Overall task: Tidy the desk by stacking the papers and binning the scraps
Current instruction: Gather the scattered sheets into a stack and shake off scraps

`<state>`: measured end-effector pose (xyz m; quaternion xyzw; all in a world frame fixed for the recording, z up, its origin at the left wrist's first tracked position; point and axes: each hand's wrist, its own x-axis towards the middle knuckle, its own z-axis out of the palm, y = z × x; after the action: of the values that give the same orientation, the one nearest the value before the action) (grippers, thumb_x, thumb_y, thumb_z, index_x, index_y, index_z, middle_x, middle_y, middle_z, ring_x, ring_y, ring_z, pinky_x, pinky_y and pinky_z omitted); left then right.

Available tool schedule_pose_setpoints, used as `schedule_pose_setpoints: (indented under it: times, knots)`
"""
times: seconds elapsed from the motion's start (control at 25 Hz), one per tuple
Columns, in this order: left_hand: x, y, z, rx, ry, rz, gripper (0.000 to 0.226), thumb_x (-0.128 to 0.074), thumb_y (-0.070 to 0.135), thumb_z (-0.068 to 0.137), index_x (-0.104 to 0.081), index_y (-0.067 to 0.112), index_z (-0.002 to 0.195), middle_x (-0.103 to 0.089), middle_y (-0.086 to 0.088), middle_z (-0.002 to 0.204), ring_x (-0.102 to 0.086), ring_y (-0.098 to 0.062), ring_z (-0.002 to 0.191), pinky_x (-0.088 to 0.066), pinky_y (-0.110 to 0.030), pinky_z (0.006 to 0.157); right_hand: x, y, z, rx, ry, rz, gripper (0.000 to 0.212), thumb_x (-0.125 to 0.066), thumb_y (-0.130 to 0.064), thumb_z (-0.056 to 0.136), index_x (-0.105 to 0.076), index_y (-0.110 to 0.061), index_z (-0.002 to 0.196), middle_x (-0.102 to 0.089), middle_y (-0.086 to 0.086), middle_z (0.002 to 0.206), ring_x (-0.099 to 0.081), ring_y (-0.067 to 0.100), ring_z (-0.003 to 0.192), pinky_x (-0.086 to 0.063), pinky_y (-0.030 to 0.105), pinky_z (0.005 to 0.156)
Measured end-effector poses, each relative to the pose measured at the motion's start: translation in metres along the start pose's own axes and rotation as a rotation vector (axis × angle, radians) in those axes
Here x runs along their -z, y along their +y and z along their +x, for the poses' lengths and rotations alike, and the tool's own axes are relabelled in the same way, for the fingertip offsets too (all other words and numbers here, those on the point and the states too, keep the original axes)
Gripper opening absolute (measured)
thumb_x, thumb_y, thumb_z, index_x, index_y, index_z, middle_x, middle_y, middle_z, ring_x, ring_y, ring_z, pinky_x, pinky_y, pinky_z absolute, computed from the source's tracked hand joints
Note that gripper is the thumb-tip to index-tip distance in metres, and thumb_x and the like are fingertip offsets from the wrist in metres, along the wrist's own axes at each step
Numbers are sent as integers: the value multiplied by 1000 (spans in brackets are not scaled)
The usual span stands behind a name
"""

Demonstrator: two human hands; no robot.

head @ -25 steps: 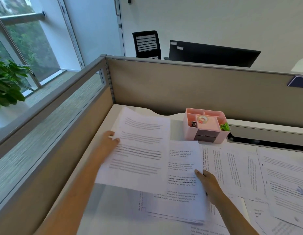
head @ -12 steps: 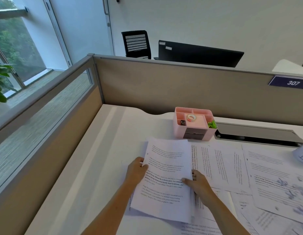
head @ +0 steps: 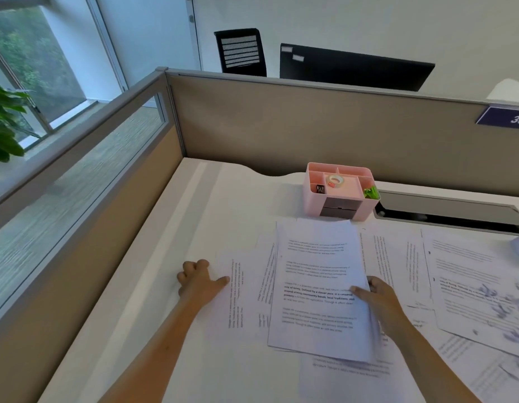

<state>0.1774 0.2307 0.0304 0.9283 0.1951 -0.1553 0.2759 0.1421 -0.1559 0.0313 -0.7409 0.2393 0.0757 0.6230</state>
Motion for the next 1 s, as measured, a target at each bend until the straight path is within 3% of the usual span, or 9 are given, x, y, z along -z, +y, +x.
schedule_pose_setpoints:
  times: [0.16,0.32,0.44,0.56,0.64,0.72,0.84,0.92,1.0]
  knots:
    - [-7,6,-11,-30,28,219,81,-70,61,72,-34,16,130,-27,-6,130,-31,-28,120,-42,-38,89,-2,10,0,-15,-1,-19,37,-71,-9,83,-59,-3,118,-68,16,111,-66,35,97,-52,54,92]
    - [-10,14,-16,-33,34,152,64,-71,49,77,-45,13,123,-30,-7,129,-34,-28,118,-41,-38,88,-4,11,1,-4,0,-43,36,-70,-11,84,-58,-5,118,-67,14,112,-66,31,96,-53,47,89]
    - [-15,15,-19,-75,48,71,46,-69,39,83,-55,9,114,-34,-8,125,-39,-30,114,-43,-35,85,-4,11,3,-10,-8,-48,37,-70,-12,84,-57,-6,118,-66,13,113,-65,32,98,-53,49,92]
    - [-12,11,-20,-121,59,-41,25,-66,32,85,-58,9,83,-46,-6,94,-53,-23,78,-41,-29,65,-4,12,4,-12,-7,-52,38,-70,-13,84,-57,-6,119,-66,13,114,-65,32,100,-52,52,93]
    - [-4,5,-15,-102,70,-161,27,-64,26,87,-48,14,69,-53,-2,76,-53,-18,65,-36,-26,54,-4,12,4,-15,-5,-53,38,-70,-13,84,-57,-6,119,-66,13,114,-65,32,100,-52,52,93]
    - [5,-4,-11,-78,101,-225,22,-61,23,90,-49,16,73,-57,-1,76,-56,-17,66,-39,-24,52,-3,13,5,-22,-9,-45,37,-71,-13,84,-57,-7,118,-66,12,114,-65,32,100,-52,52,92]
    - [16,-15,-8,-60,153,-266,10,-57,20,93,-57,12,89,-63,-7,89,-60,-24,79,-46,-29,64,-3,14,7,-30,-16,-23,35,-71,-13,84,-58,-8,116,-67,11,112,-65,31,98,-53,50,90]
    - [26,-15,-4,-51,218,-290,17,-56,18,93,-61,7,106,-65,-12,103,-60,-29,89,-45,-31,73,-2,14,7,-27,-15,-18,32,-71,-13,83,-59,-10,112,-67,10,110,-66,28,95,-56,44,84]
    - [45,-11,3,-78,312,-298,21,-55,12,93,-60,-4,106,-64,-26,106,-60,-41,98,-46,-38,76,-1,14,7,-21,-17,-12,30,-71,-13,84,-59,-12,111,-67,8,109,-66,25,91,-55,35,73]
